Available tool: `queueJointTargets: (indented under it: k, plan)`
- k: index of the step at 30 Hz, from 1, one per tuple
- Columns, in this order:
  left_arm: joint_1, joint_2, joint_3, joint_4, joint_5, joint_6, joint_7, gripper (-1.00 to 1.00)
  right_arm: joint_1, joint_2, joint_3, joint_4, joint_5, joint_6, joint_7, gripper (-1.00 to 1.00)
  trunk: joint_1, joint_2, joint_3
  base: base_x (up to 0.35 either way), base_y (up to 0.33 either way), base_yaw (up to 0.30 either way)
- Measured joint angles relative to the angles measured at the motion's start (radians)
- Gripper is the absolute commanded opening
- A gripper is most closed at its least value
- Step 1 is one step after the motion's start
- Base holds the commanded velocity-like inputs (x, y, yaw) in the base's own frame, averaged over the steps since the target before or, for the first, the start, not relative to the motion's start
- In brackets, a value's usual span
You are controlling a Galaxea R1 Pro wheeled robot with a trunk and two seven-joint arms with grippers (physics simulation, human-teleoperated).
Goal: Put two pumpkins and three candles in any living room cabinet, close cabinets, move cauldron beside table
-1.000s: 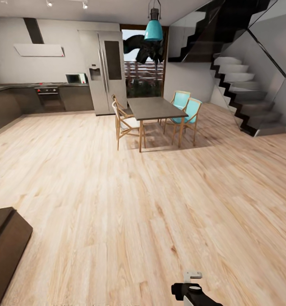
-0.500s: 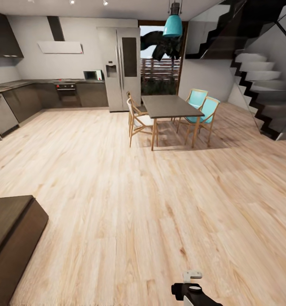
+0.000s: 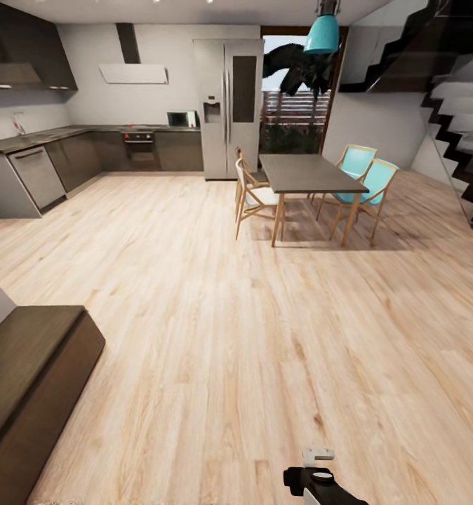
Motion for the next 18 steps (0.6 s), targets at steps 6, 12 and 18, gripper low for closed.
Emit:
queueJointTargets:
  k: [6, 12, 18]
  plan:
    - [0.000, 0.000, 0.000, 0.000, 0.000, 0.000, 0.000, 1.00, 0.000, 0.000, 0.000, 0.000, 0.000, 0.000, 0.000, 1.00, 0.000, 0.000, -0.005, 0.000, 0.000, 0.228]
    - [0.000, 0.000, 0.000, 0.000, 0.000, 0.000, 0.000, 1.00, 0.000, 0.000, -0.001, 0.000, 0.000, 0.000, 0.000, 1.00, 0.000, 0.000, -0.007, 0.000, 0.000, 0.110]
    - [0.000, 0.000, 0.000, 0.001, 0.000, 0.000, 0.000, 1.00, 0.000, -0.002, -0.001, 0.000, -0.001, -0.001, 0.001, 1.00, 0.000, 0.000, -0.007, 0.000, 0.000, 0.013]
